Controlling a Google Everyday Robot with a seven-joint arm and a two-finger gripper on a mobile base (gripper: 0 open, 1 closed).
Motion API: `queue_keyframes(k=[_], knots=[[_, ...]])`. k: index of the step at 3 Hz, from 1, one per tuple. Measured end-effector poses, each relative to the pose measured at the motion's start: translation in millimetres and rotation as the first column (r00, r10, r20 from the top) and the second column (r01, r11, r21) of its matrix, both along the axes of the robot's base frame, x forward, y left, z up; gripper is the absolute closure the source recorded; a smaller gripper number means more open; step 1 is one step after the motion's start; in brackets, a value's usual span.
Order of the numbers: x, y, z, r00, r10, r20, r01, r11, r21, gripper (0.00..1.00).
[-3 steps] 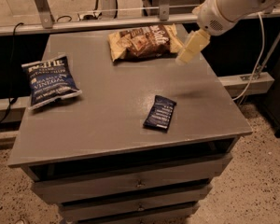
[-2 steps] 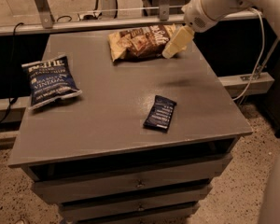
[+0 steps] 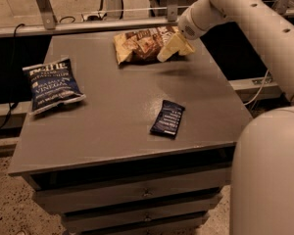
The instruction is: Move brown chip bag near rxbar blueberry
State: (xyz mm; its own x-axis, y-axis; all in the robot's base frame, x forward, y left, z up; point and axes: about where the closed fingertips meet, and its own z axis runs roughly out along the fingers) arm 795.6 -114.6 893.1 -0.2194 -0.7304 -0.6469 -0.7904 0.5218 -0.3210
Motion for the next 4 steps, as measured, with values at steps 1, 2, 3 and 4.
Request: queue_keyframes(k=[1, 2, 3, 4], knots=[[16, 4, -24, 0.9986, -0.038, -0.036, 0.039, 0.999, 0.016, 0.00], [26, 7, -41, 0.9958, -0.061, -0.068, 0.064, 0.997, 0.035, 0.18], [29, 6, -39, 0.9958, -0.067, -0.062, 0.071, 0.996, 0.054, 0.41], [27, 3, -31, 0.9969, -0.064, -0.046, 0.067, 0.995, 0.069, 0.64]])
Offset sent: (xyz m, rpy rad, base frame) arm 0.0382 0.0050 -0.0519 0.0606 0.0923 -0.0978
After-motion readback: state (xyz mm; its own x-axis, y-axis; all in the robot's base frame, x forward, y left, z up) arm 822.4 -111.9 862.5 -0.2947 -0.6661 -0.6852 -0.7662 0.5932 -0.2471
